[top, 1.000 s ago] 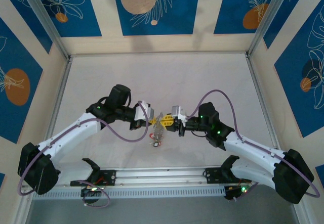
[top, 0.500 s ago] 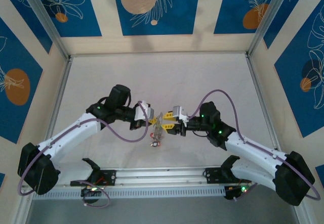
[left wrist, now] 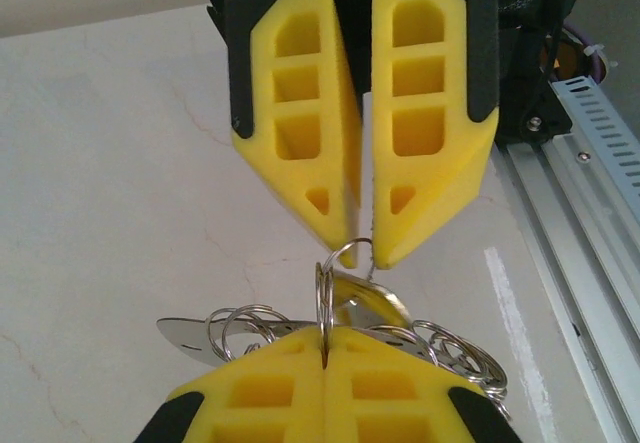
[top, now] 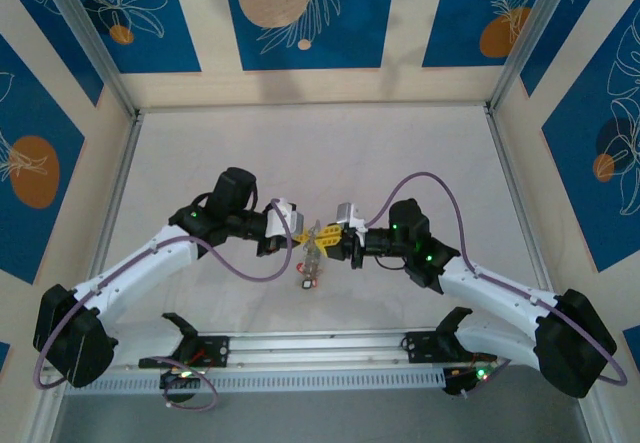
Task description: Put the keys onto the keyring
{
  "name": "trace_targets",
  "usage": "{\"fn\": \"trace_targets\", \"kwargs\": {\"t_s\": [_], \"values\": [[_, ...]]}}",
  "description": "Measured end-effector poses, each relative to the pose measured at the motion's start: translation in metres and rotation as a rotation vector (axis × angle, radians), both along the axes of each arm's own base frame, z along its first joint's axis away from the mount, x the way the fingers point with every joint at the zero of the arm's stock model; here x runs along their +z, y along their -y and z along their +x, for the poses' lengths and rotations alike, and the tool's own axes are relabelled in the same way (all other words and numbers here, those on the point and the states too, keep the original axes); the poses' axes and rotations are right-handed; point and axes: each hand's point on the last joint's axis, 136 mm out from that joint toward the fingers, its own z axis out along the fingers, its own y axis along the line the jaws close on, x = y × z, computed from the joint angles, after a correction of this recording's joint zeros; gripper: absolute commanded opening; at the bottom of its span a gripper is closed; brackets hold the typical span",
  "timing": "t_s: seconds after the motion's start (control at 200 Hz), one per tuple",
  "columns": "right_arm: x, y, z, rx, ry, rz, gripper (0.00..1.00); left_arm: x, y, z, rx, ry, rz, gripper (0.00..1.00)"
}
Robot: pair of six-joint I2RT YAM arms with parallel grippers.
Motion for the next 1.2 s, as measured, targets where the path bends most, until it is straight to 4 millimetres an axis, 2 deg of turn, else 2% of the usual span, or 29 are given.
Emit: {"fn": "trace_targets", "kwargs": {"t_s": [0.075,0.3,0.565,0.72,1.2], "values": [[0.0,0.0,0.002,-0.013,-0.012,0.002,0.0,-0.001,0.0,0.0,0.001,0.0,0.001,0.0],[-0.003,0.001,0.008,-0.059,-0.063,0.003,0.0,-0.002,-0.003,0.003,0.03,0.01,0.004,0.0],[-0.021,0.007,0.009,-0.105,-0.13,-0.018,0.0,-0.005,-0.004,0.005,0.051,0.012,0.009,0.0],[-0.021,0.011,0.009,-0.123,-0.133,-0.008,0.0,-0.004,-0.002,0.006,0.055,0.012,-0.001,0.0],[-0.028,0.0,0.012,-0.098,-0.179,-0.023,0.0,-0.003,-0.001,0.004,0.043,0.017,-0.017,0.0]]}}
